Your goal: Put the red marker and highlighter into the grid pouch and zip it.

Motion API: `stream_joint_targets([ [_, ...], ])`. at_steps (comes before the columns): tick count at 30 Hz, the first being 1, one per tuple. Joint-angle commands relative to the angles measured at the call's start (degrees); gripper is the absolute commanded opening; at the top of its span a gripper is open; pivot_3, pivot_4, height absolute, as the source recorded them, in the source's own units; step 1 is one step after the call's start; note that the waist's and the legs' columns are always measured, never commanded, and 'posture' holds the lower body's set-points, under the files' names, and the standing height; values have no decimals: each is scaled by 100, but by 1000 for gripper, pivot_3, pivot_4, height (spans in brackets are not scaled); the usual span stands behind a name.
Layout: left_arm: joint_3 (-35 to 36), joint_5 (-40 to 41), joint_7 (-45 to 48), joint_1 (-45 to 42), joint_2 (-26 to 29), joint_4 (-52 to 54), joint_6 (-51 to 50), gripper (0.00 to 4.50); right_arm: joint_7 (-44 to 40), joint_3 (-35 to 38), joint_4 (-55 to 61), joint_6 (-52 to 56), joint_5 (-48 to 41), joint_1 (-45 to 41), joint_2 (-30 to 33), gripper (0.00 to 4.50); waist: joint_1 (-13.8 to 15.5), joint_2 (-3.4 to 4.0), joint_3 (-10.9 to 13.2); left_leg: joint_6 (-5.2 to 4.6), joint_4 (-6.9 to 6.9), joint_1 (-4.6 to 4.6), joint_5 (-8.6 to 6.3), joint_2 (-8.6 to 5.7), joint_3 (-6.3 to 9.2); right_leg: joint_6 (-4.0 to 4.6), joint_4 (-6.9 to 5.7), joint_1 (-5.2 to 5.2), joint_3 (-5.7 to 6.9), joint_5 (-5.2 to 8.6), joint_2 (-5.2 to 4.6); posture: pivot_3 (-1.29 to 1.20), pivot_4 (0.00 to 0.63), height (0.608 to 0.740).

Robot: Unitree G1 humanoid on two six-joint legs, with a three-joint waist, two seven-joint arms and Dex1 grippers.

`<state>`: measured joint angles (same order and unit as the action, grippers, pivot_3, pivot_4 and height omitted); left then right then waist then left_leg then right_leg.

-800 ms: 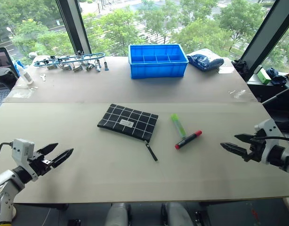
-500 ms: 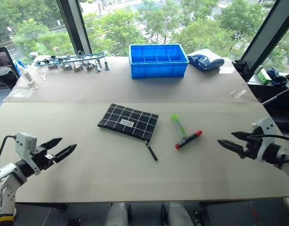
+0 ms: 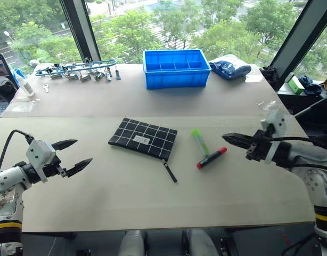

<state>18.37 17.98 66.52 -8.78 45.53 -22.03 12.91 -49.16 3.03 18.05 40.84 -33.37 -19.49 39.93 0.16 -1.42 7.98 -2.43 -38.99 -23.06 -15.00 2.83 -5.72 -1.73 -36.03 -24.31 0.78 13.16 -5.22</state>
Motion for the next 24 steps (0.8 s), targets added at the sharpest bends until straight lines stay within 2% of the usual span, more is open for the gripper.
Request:
stream_joint_targets([
  [1, -213, -184, 132, -411, 133, -277, 454, 4500, 177, -1003, 18, 88, 416, -759, -476, 48, -15, 0, 0, 0, -3, 0, 0, 0, -3, 0, -2, -1, 0, 0, 0, 0, 150, 740],
  [5, -497, -279, 304, -890, 138, -553, 667, 4500, 99, -2147, -576, -151, 1216, -1614, -959, 48, -5, 0, 0, 2, -10, -16, 2, -2, -26, 1, -6, -10, 12, 0, 2, 0, 150, 740],
  [9, -684, -384, 397, -1297, 175, -915, 830, 4500, 146, -2844, -1529, -16, 1772, -2460, -1538, 48, -30, 0, 0, 3, -16, -24, 3, -2, -46, -1, -7, -17, 12, -1, 0, 0, 150, 740],
  [14, -758, -326, 435, -1568, 65, -1109, 874, 4500, -315, -3863, -2203, -200, 2484, -2793, -1735, 48, -48, 0, 0, 9, -15, -27, 6, 0, -45, 0, -17, -19, 20, -1, 2, 0, 150, 740],
  [19, -799, -237, 525, -1537, -14, -1027, 775, 4500, -604, -3985, -2524, -319, 2707, -2916, -1824, 48, -85, -1, -1, 13, -18, -37, 8, -1, -49, -9, -19, -19, 18, -6, -1, 0, 150, 740],
  [24, -736, -19, 564, -1514, -79, -893, 526, 4500, -454, -3898, -3053, -492, 3021, -3035, -2044, 48, -107, -1, -1, 13, -18, -29, 9, 3, -49, -7, -19, -20, 19, -4, 4, 0, 150, 740],
])
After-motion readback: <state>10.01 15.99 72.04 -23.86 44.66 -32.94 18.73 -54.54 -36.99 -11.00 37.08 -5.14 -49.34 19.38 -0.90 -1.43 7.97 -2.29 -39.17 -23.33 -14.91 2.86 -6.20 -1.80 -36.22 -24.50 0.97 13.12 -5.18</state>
